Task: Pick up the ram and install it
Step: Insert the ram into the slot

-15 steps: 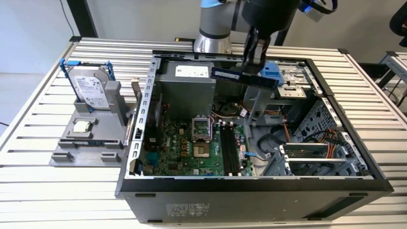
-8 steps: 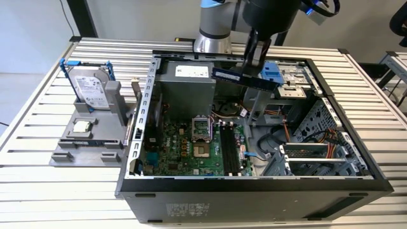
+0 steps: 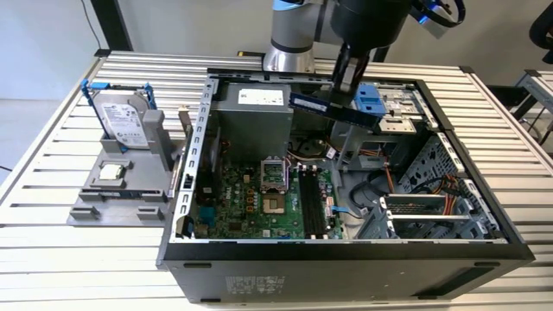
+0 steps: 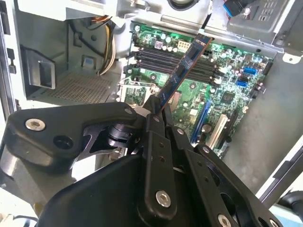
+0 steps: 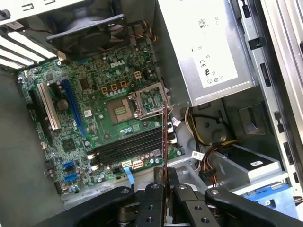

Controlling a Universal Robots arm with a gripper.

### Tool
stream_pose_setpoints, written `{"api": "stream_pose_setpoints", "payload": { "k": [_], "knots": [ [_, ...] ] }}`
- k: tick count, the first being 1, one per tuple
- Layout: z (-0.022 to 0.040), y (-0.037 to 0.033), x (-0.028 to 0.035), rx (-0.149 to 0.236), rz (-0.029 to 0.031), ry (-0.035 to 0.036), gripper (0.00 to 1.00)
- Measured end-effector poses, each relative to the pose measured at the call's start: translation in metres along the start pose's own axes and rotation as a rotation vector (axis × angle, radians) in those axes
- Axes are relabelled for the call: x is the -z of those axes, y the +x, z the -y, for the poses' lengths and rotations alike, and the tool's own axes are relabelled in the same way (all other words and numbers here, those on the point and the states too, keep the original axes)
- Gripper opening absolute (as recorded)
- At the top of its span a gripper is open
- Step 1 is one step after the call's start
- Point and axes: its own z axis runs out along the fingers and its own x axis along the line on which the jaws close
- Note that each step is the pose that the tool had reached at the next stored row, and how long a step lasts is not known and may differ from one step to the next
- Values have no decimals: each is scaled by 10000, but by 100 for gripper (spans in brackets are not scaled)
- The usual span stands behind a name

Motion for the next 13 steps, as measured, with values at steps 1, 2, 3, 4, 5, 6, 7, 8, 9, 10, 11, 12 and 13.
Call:
{"api": "stream_pose_setpoints", "payload": {
  "k": [1,2,3,4,5,6,7,8,9,10,11,12,13],
  "knots": [
    [2,6,0,-76,3,4,0],
    [5,12,0,-153,6,8,0],
    [7,19,1,-233,9,11,0],
    [9,25,2,-310,11,15,0],
    [12,31,2,-386,15,19,0],
    [14,37,2,-468,17,23,0],
    [16,43,3,-541,20,26,0],
    [19,50,3,-625,23,31,0],
    [20,55,3,-703,27,34,0],
    [22,59,3,-796,30,39,0],
    [24,63,4,-888,32,43,0],
    [25,66,4,-971,36,47,0],
    [27,71,4,-1066,40,52,0]
  ]
}}
